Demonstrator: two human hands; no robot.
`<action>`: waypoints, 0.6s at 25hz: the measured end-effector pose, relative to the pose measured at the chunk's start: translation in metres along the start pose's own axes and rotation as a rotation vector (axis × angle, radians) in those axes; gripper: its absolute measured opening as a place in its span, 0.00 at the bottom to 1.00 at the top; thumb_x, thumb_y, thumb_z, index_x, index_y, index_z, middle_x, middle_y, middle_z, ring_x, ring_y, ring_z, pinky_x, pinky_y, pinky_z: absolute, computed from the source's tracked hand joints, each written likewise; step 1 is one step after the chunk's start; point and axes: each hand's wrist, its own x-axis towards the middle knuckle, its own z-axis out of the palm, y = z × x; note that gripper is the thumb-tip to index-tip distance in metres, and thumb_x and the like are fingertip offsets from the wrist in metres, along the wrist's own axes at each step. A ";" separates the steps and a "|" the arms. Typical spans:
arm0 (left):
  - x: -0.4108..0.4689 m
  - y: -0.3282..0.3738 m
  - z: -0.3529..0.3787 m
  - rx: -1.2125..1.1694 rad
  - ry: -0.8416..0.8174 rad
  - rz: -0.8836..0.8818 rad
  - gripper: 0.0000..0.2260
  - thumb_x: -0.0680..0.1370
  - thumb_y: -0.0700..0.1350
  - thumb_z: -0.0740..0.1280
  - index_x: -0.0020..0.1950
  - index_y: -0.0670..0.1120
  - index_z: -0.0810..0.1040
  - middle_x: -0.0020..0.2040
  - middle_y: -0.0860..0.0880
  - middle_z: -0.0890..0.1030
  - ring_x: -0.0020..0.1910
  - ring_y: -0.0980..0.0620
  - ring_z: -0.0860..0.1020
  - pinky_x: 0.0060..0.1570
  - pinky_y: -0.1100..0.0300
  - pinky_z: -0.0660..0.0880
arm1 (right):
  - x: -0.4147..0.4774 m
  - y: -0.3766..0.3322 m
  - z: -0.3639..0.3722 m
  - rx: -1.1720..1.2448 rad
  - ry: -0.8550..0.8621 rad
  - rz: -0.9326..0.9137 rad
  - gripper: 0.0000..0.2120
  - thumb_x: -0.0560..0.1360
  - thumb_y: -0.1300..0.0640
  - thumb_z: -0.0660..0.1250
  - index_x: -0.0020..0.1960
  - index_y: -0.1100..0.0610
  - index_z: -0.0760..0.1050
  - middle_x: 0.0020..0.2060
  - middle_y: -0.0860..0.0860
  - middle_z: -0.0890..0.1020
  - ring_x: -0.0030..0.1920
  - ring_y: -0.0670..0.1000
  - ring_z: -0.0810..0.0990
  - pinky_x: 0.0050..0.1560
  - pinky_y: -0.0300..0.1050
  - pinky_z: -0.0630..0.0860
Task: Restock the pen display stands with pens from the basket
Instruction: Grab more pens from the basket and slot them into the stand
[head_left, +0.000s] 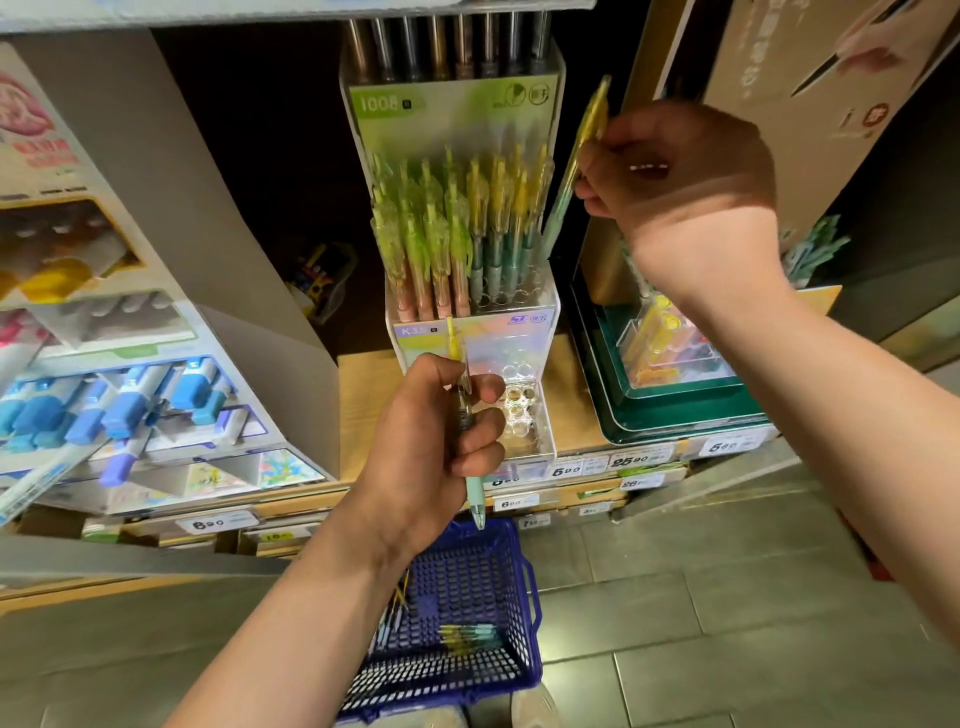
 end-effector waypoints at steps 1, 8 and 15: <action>0.001 0.000 0.000 -0.021 -0.008 0.011 0.04 0.80 0.43 0.56 0.46 0.46 0.66 0.38 0.49 0.71 0.26 0.56 0.59 0.19 0.66 0.59 | 0.001 0.001 0.003 -0.018 -0.008 -0.011 0.03 0.77 0.57 0.72 0.47 0.50 0.79 0.40 0.49 0.85 0.41 0.49 0.87 0.50 0.49 0.84; 0.006 -0.006 -0.003 0.016 -0.048 0.173 0.03 0.82 0.39 0.65 0.50 0.42 0.77 0.44 0.44 0.79 0.30 0.54 0.71 0.28 0.63 0.72 | 0.007 -0.004 0.012 -0.198 -0.005 -0.071 0.06 0.77 0.53 0.71 0.53 0.53 0.83 0.44 0.48 0.86 0.45 0.47 0.86 0.56 0.47 0.81; 0.008 -0.010 -0.005 0.212 -0.039 0.176 0.09 0.81 0.50 0.66 0.59 0.49 0.78 0.43 0.48 0.80 0.33 0.53 0.72 0.31 0.61 0.70 | -0.004 0.012 0.021 -0.552 -0.176 -0.084 0.12 0.80 0.49 0.66 0.52 0.53 0.85 0.46 0.50 0.87 0.48 0.52 0.84 0.55 0.44 0.76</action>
